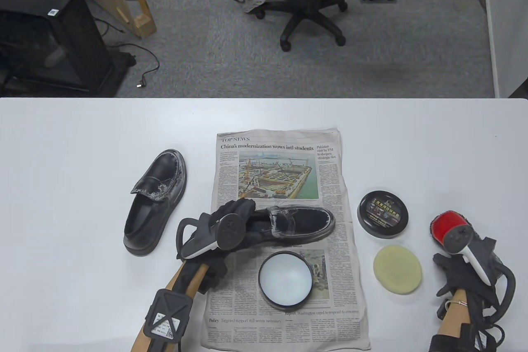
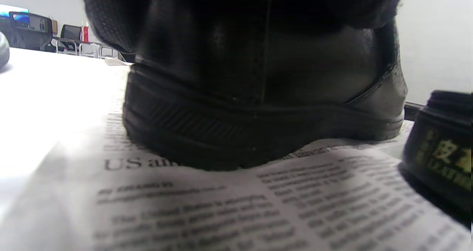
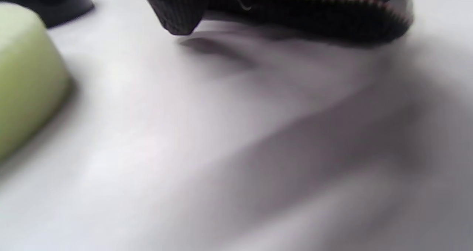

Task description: Dip and apply leather care cream with polishing sponge on shoes

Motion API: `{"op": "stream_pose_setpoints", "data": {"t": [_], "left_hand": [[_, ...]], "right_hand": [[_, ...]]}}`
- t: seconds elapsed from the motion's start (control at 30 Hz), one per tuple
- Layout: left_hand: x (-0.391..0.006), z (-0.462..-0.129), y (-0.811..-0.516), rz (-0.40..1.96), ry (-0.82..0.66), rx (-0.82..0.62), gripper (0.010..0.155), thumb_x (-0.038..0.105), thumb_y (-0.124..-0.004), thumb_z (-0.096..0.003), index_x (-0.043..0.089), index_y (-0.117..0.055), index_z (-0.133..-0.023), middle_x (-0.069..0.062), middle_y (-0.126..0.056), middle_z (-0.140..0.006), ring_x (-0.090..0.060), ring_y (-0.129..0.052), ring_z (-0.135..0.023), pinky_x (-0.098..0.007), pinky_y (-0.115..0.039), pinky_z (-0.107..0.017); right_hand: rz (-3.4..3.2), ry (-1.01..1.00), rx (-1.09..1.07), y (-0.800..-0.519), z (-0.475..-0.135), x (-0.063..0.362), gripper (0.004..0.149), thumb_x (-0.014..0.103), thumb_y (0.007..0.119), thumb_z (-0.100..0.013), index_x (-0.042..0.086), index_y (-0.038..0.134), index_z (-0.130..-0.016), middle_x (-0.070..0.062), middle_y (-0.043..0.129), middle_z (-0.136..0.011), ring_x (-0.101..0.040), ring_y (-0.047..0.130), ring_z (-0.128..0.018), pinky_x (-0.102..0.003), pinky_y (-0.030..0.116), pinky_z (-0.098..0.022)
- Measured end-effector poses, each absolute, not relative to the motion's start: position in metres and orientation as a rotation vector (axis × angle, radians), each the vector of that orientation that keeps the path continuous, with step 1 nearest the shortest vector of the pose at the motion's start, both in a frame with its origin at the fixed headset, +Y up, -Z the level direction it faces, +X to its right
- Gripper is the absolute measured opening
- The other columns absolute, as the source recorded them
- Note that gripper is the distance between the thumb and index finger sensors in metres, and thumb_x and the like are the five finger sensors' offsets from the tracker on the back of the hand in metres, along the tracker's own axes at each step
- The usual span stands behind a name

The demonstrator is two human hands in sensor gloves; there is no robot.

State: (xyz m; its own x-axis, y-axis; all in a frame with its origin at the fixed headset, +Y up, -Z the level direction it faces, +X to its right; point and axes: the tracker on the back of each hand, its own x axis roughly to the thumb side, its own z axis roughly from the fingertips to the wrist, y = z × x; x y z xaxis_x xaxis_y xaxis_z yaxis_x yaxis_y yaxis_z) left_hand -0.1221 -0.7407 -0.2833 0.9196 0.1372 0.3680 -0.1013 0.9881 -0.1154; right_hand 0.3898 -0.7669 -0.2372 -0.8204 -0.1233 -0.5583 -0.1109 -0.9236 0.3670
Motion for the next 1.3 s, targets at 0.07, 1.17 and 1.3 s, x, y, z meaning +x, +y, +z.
{"op": "stream_pose_setpoints", "data": {"t": [0.07, 1.17, 1.3], "left_hand": [[-0.121, -0.283, -0.741, 0.105, -0.382, -0.085, 0.089, 0.066, -0.068, -0.0464, 0.02, -0.045, -0.119, -0.008, -0.062, -0.124, -0.032, -0.066, -0.108, -0.056, -0.068, -0.073], [-0.115, -0.282, -0.74, 0.006, -0.373, -0.064, 0.085, 0.069, -0.069, -0.0422, 0.025, -0.057, -0.114, -0.003, -0.075, -0.117, -0.028, -0.078, -0.101, -0.05, -0.072, -0.071], [-0.112, -0.283, -0.74, -0.051, -0.346, -0.058, 0.085, 0.07, -0.067, -0.0427, 0.023, -0.061, -0.113, -0.006, -0.079, -0.113, -0.029, -0.083, -0.096, -0.047, -0.076, -0.067]], "right_hand": [[-2.848, -0.544, 0.929, -0.769, -0.24, 0.386, 0.069, 0.046, 0.064, -0.058, 0.023, 0.032, -0.115, -0.007, 0.037, -0.121, -0.04, 0.047, -0.111, -0.056, 0.056, -0.075], [-3.37, -0.359, -0.506, -0.735, -0.295, 0.094, 0.056, 0.042, 0.041, -0.065, 0.021, 0.038, -0.116, -0.009, 0.044, -0.121, -0.04, 0.042, -0.111, -0.061, 0.041, -0.074], [-3.378, -0.378, -0.326, -0.743, -0.294, 0.132, 0.055, 0.041, 0.043, -0.065, 0.02, 0.039, -0.116, -0.009, 0.041, -0.121, -0.038, 0.035, -0.111, -0.058, 0.035, -0.074]]}}
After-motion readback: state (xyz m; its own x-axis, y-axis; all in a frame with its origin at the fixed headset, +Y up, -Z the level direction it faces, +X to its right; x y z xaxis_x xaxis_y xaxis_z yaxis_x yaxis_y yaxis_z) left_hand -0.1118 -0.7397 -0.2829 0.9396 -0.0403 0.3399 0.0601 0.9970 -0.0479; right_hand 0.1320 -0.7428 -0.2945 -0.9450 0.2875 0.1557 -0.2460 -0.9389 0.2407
